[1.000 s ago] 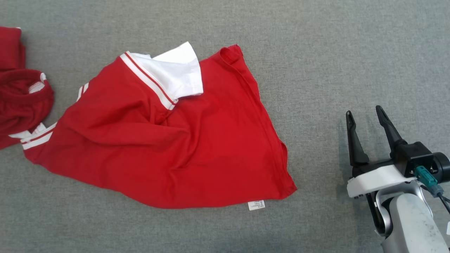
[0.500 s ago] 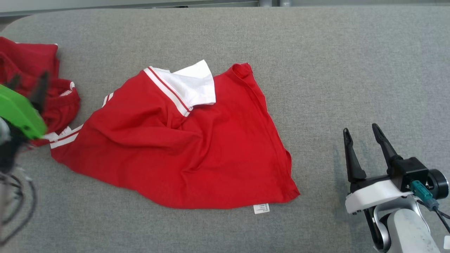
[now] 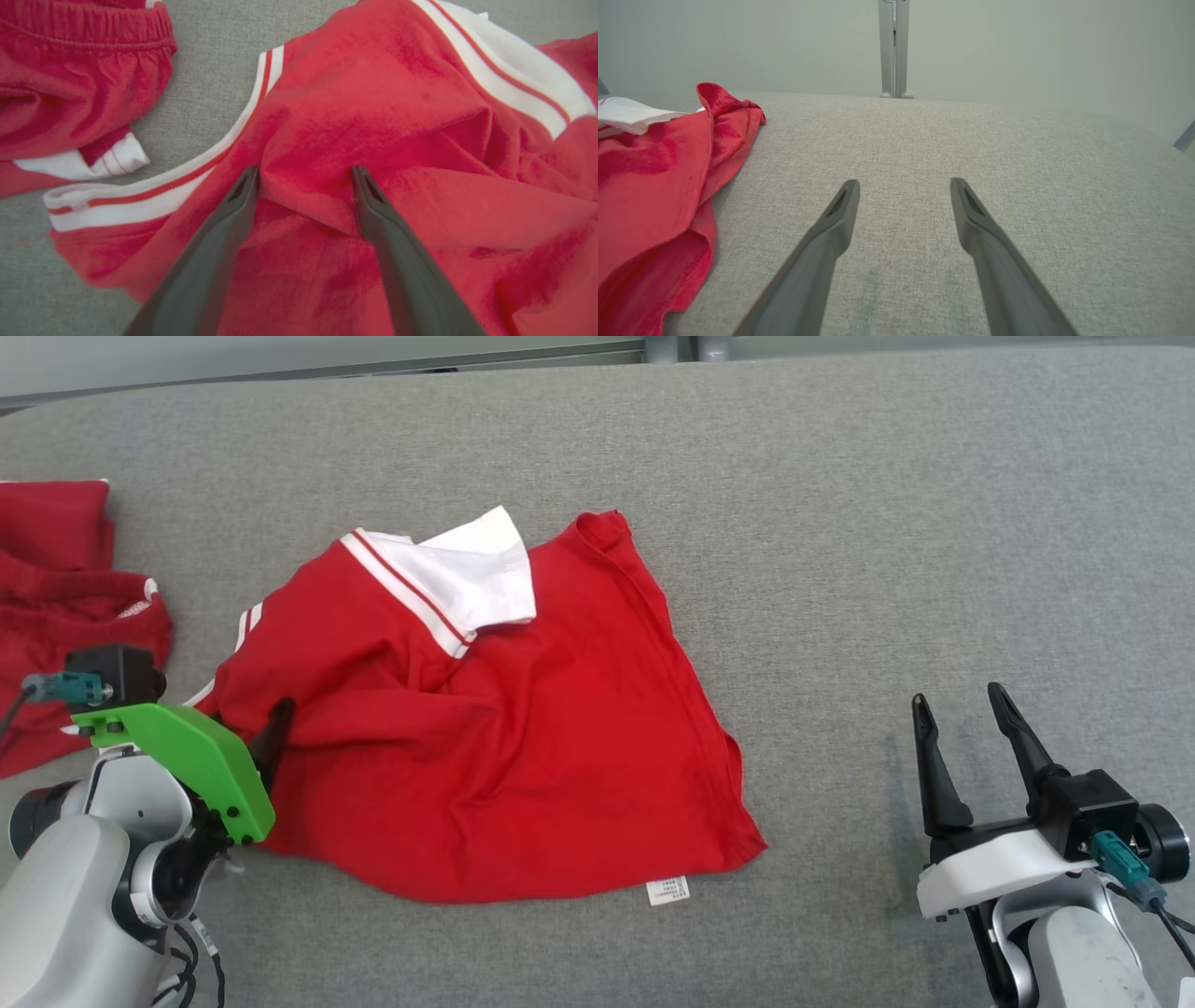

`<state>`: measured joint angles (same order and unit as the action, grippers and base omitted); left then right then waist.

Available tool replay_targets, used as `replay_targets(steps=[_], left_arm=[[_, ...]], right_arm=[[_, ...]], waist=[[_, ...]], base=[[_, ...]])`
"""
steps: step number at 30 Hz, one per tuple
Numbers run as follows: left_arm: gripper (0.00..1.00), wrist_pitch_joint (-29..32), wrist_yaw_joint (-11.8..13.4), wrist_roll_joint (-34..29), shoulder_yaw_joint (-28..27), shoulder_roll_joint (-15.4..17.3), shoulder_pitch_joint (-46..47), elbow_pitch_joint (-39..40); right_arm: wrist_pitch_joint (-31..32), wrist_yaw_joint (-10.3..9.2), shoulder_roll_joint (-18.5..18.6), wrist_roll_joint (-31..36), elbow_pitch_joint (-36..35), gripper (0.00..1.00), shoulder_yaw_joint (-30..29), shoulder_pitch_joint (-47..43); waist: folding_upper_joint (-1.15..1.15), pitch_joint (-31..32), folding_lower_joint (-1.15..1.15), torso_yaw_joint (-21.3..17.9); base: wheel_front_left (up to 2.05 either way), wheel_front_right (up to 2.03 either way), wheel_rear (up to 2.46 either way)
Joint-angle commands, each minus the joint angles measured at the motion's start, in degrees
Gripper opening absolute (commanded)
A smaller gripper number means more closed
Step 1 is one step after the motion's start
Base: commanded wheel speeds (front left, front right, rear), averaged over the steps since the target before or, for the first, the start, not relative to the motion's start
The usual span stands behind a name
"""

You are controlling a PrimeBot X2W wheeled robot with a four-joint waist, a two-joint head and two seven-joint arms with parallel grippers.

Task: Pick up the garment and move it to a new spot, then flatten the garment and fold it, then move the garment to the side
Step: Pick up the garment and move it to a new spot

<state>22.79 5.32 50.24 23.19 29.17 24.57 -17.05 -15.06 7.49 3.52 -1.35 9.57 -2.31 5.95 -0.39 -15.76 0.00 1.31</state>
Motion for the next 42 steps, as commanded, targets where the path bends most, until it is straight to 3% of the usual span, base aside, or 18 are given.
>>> replay_targets(steps=[1,4,5,6,14,21,26,36,42], left_arm=[[1.00,0.19,0.13,0.37,0.08,-0.21,-0.36,-0.48],[1.00,0.41,-0.06,0.04,0.60,-0.60,0.46,-2.57],[0.95,0.79,-0.39,0.33,0.92,-0.95,0.59,-3.28],[0.00,1.18,-0.90,0.64,1.32,-1.32,0.72,-3.79],[0.00,1.63,-4.63,-2.60,6.75,-4.18,2.85,0.76],[0.00,2.32,-5.29,-6.91,13.87,-10.43,6.55,13.10],[0.00,3.75,-4.66,-10.06,19.17,-14.94,8.41,16.94],[0.00,0.02,-4.74,-15.99,28.03,-24.47,12.20,2.10],[0.00,-5.54,-5.74,-16.79,31.59,-26.05,15.86,-3.95]], right_arm=[[-0.18,0.00,-0.03,-0.19,-0.21,1.00,0.04,-0.16],[-0.18,0.00,-0.09,-0.33,0.00,1.00,0.06,0.13],[-0.18,0.00,-0.12,-0.42,0.12,1.00,0.10,0.22],[-0.18,0.00,-0.14,-0.51,0.22,1.00,0.16,0.28],[-0.18,0.00,-0.43,-1.20,0.75,1.00,0.32,-0.72],[-0.18,0.00,-0.56,-2.22,0.74,1.00,0.22,-2.25],[-0.18,0.00,-0.57,-3.08,0.68,1.00,-0.40,-2.80],[-0.18,0.00,-0.60,-5.34,0.95,1.00,1.65,-0.57],[-0.18,0.00,-0.59,-6.78,1.22,1.00,2.32,0.26]], waist=[[0.39,-0.21,0.00,-0.60],[0.39,-0.24,0.00,-1.40],[0.39,-0.17,0.00,-1.69],[0.39,-0.05,0.00,-2.04],[0.39,1.81,0.00,-5.11],[0.39,4.01,0.00,-9.83],[0.39,4.47,0.00,-12.82],[0.39,1.71,0.00,-18.56],[0.39,-0.07,0.00,-19.97]], base=[[0.00,0.00,0.00],[0.00,0.00,0.00],[0.00,0.00,0.00],[0.00,0.00,0.00],[0.00,0.00,0.00],[0.00,0.00,0.00],[0.00,0.00,0.00],[0.00,0.00,0.00],[0.00,0.00,0.00]])
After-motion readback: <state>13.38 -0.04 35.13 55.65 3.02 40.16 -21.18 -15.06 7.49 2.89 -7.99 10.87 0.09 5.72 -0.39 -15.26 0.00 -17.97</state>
